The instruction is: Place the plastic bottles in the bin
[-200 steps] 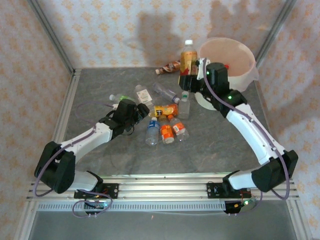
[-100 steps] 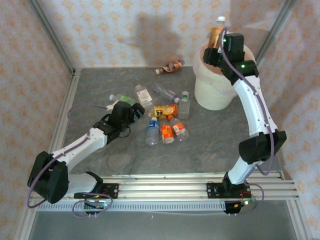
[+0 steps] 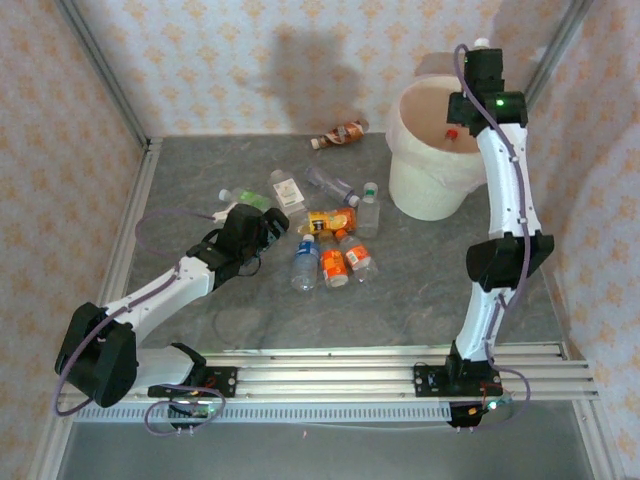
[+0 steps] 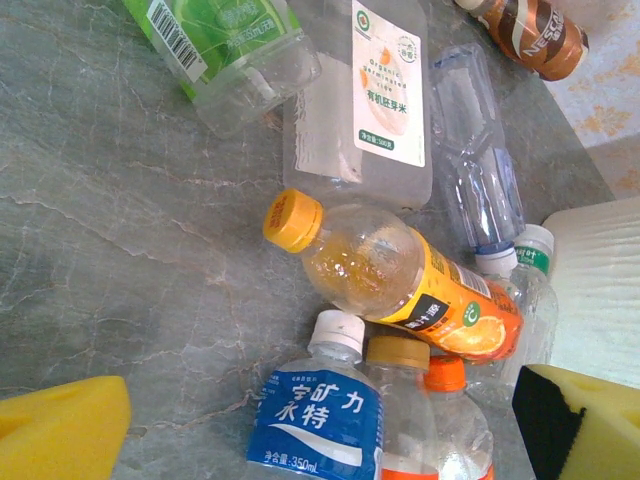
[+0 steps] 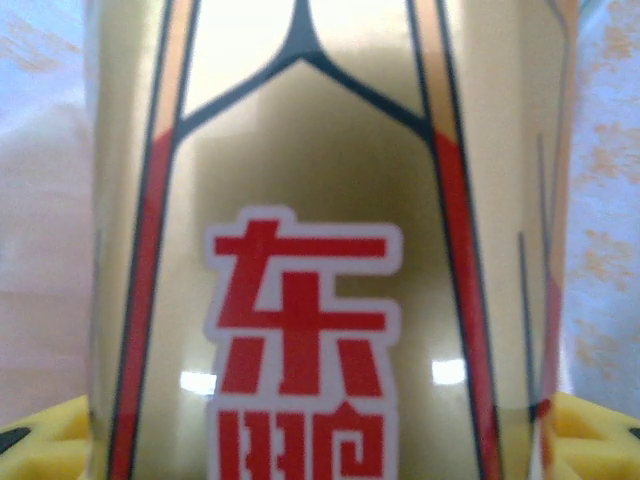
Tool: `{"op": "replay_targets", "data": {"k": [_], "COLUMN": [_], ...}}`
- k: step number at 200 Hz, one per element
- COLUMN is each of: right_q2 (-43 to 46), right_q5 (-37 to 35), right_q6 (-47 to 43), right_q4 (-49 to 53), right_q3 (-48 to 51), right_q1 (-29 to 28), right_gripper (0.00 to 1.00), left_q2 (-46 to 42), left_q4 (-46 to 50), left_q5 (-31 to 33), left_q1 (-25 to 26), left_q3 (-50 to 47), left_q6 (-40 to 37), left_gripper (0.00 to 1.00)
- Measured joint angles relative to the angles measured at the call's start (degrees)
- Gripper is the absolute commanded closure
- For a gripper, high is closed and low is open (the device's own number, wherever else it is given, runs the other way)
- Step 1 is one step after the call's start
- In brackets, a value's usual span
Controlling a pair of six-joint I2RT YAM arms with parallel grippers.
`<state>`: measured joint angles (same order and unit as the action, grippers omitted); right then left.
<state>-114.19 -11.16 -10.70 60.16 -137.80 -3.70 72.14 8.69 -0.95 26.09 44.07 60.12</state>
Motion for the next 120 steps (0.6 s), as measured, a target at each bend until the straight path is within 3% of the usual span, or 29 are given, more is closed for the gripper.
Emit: {"op": "replay_targets", "data": {"k": [45,120], "right_q2": [-3.4,-6.4], "right_q5": [-7.9,-15.2], "right_q6": [-1.3,1.4], "right_q4": [2.1,4.3], "right_q3": [-1.1,-3.9], "right_q1": [0.0,0.0], "right_gripper": [0.45,0.28], "left_q2": [0.0,-3.8], "left_q4": [0.0,0.9], "left_q5": [0.4,1.8], "left_q1": [0.0,0.0], "left_q3": [-0.1,-2.9], "left_q6": [0.0,0.1], "left_gripper": [0.00,0.00]}}
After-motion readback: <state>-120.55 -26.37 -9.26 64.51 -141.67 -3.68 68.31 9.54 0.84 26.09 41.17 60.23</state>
